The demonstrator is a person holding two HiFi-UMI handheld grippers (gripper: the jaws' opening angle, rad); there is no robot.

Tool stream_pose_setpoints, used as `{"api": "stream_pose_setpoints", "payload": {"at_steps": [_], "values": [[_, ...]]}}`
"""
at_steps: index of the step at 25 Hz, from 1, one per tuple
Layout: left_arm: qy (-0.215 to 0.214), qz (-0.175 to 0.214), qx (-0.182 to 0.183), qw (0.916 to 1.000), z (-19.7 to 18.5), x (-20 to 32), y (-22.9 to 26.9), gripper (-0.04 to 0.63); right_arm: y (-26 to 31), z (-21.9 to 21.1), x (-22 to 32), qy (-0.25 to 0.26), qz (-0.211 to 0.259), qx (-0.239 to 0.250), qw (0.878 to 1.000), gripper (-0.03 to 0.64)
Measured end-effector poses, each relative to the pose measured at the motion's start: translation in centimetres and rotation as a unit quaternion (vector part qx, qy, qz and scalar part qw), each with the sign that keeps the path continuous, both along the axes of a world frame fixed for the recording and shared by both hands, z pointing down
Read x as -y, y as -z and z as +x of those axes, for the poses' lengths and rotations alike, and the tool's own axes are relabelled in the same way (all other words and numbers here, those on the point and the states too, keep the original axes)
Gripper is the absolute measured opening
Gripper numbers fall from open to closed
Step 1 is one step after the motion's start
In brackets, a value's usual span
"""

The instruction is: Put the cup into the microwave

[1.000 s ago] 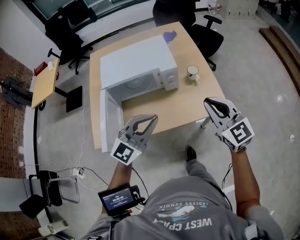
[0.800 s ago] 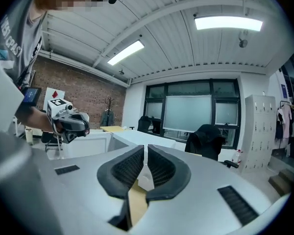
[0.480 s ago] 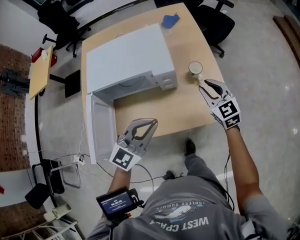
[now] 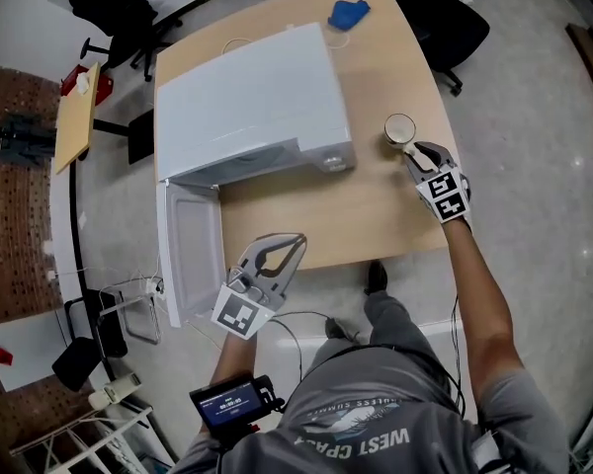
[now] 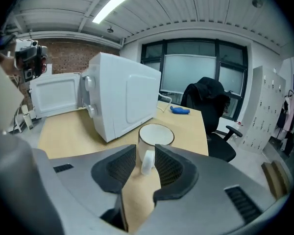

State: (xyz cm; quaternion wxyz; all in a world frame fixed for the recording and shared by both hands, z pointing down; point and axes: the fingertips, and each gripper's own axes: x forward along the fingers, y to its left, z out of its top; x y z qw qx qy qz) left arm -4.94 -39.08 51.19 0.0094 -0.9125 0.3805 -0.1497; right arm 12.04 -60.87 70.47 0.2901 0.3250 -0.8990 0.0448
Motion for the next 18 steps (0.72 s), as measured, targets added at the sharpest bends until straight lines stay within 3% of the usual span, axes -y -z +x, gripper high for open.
{"api": "stream_pose_setpoints", "payload": {"at_steps": [9,18], "values": [[0.016,-0.017,-0.002,0.9997,-1.0,1.5,-1.7,0.023,-5.2,-0.5,1.7,0.003,-0.038,-0.025,0.999,0.104],[0.027,-0.015,-0.010,0.9995,-1.5,1.3,-1.5,0.023,-1.1,-1.1,-2.3,0.049,-0.011,0.012,0.999,0.077]]}}
